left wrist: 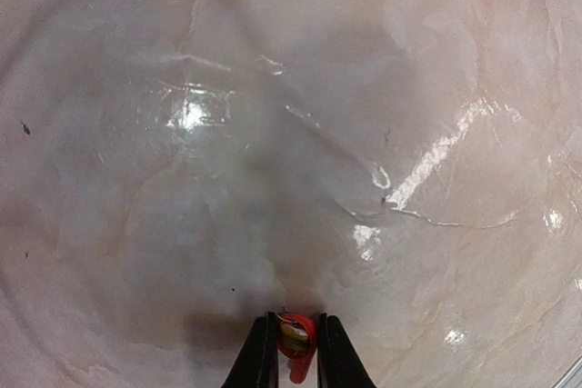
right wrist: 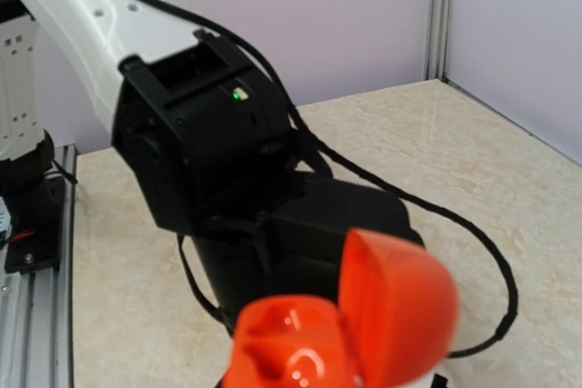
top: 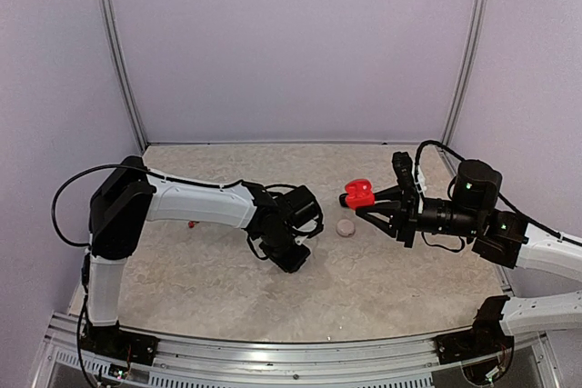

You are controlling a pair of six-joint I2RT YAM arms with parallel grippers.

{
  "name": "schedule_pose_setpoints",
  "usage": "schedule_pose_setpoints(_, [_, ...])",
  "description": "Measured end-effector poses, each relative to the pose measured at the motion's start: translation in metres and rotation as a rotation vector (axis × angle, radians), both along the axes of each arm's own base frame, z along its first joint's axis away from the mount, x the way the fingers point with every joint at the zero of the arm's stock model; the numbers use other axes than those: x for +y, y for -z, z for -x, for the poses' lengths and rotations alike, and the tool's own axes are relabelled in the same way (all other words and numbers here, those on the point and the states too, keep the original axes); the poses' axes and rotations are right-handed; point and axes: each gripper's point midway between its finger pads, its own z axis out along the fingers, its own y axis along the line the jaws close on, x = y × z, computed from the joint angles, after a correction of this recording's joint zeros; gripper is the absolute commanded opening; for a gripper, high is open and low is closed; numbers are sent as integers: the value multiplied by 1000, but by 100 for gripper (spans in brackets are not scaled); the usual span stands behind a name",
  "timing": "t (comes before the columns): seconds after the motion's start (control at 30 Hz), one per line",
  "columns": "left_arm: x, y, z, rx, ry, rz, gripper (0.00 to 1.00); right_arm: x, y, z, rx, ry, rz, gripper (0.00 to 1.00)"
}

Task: Insert the wireless bluetooth earbuds into the charging case
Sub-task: Pick up the right earbud from the center of the board, then insert the right earbud into the right side groove of the charging case.

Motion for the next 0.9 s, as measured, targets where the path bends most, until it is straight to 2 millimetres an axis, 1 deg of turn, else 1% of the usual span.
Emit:
schedule_pose_setpoints(0.1, [3, -4, 0, -2, -7, 31, 8, 0, 0, 0, 0, 0, 0, 9])
schedule_pose_setpoints(0.17, [5, -12, -2, -17, -15, 62, 7, 0, 0, 0, 0, 0, 0, 8])
schedule_pose_setpoints(0.23, [6, -29, -5, -46, -19, 112, 7, 0, -1, 0, -3, 0, -3, 8])
schedule_pose_setpoints(0.27, [6, -42, -7, -69, -23, 146, 7, 0, -2, 0, -6, 0, -5, 7])
schedule_pose_setpoints(0.3, [4, -57, -9, -94, -25, 188, 7, 0, -3, 0, -14, -1, -9, 6])
schedule_pose_setpoints(0.37, [0, -98, -14, -161, -31, 297, 6, 1, -8, 0, -34, -4, -21, 6])
schedule_pose_setpoints(0.43, [-5, -140, -18, -229, -34, 408, 6, 1, -13, 0, -59, -8, -32, 5])
schedule_pose_setpoints(0.47, [-7, -165, -19, -271, -35, 478, 6, 1, -15, 1, -74, -11, -38, 5])
schedule_pose_setpoints(0.53, [-8, -207, -20, -338, -33, 593, 6, 2, -21, 1, -108, -18, -51, 5])
schedule_pose_setpoints(0.6, [-6, -243, -16, -393, -29, 700, 6, 2, -29, 3, -154, -27, -70, 5])
schedule_pose_setpoints(0.7, [0, -285, -9, -461, -20, 832, 7, 2, -34, 4, -210, -33, -91, 4])
schedule_pose_setpoints(0.8, [6, -319, 0, -523, -8, 941, 7, 1, -38, 5, -272, -32, -118, 4])
schedule_pose_setpoints(0.9, [6, -351, 14, -574, 19, 1043, 7, 1, -44, 6, -328, -29, -147, 3])
